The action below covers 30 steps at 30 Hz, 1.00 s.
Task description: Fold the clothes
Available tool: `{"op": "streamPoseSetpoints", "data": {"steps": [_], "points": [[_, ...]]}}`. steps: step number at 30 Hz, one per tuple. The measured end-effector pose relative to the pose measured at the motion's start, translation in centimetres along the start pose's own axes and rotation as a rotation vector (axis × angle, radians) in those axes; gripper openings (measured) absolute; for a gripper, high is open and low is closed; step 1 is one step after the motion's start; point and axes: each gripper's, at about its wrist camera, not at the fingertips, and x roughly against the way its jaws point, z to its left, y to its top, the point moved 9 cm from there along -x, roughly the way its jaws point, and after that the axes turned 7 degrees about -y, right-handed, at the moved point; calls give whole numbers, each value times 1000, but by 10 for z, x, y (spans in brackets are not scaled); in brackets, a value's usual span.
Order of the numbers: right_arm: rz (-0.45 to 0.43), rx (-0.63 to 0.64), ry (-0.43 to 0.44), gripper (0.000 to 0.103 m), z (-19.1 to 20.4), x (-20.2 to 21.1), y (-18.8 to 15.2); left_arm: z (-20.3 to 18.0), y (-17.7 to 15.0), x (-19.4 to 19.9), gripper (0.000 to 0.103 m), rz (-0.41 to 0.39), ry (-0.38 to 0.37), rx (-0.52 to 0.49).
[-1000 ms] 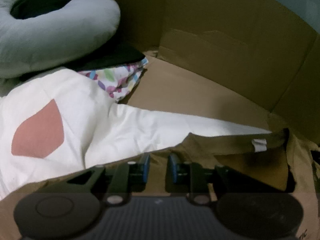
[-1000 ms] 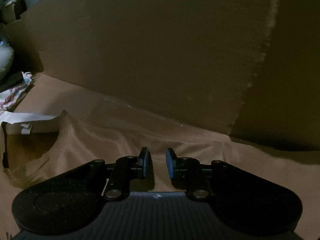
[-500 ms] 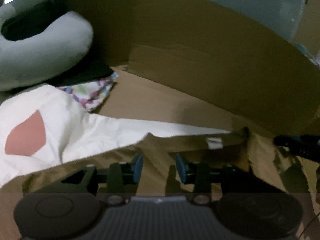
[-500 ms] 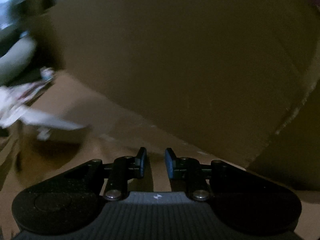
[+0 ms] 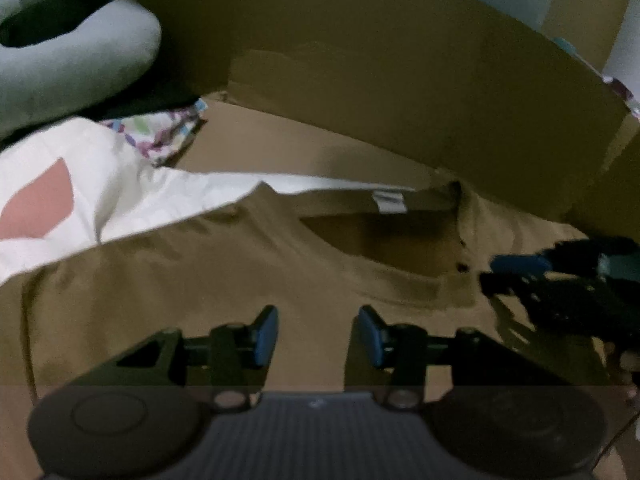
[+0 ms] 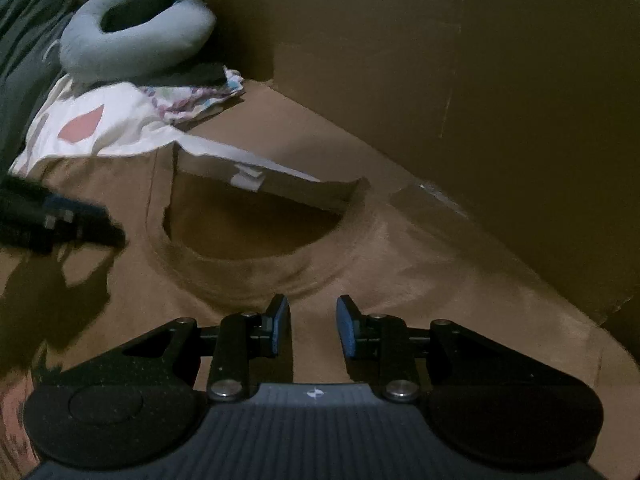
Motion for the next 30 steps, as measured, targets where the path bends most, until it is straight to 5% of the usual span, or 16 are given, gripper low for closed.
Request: {"op": "streamPoseSetpoints", "data": {"steps": [9,22,30], "points": [[-11,-55,-10,32,11,-10,12,-33,2,1,42,-49,-61,-18],[-47,-72,52,32,6,23,-8,-61,7,-8,11,-87,-160,0],[-41,-61,71,31,32,3,-7,-42,1,-23,10,-45,-98,34]]}}
